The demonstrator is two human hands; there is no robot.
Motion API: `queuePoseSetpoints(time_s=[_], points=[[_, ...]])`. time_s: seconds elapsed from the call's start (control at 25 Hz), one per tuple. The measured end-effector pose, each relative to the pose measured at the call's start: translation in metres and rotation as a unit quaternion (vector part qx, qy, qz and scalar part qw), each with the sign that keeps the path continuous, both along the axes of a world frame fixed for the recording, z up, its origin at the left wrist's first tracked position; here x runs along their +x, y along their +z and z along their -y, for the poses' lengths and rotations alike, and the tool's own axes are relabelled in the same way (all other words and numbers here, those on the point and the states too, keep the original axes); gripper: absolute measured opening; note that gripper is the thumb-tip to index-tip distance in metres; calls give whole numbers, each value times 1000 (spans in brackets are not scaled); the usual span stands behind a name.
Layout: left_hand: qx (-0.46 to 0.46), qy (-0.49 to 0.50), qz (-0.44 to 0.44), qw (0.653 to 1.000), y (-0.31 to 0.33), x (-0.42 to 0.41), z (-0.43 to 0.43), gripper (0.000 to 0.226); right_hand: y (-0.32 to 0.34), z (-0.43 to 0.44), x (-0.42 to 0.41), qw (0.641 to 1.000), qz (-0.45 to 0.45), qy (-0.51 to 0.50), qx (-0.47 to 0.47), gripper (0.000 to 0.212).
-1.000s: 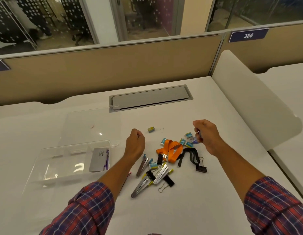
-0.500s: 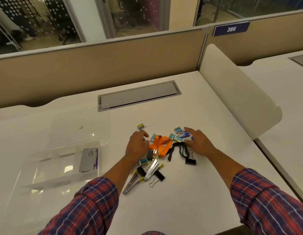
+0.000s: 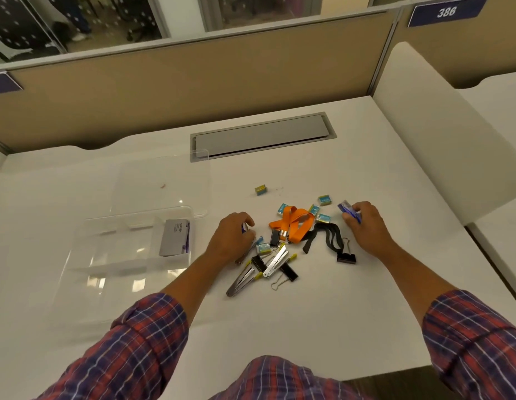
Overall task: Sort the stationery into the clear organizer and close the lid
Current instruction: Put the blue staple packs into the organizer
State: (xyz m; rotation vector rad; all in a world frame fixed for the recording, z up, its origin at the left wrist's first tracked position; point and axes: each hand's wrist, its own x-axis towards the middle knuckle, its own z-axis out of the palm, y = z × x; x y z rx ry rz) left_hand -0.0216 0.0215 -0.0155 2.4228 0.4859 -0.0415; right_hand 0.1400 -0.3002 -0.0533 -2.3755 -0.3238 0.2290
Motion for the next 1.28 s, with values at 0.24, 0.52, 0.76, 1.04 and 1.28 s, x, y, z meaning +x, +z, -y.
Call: queuePoseSetpoints(time_s=[0.24,0.52,0.76,1.04,1.28], points=[[59,-56,8,997,10,17,62,45,10,2,-17,998,-49,-16,44,23],[111,-87,-15,990,19,41,103,40,9,9,-40,996,-50,-20,73,28],[126,-55,-9,990,22,12,72,35,12,6,-42,995,-59,-21,76,27],[177,-21,-23,984,15,4,60,39,17,5,-45,994,-70,-25,83,27],[170,-119,51,977,21,50,90,34,20,5,-47,993,-73,-26,84,26]])
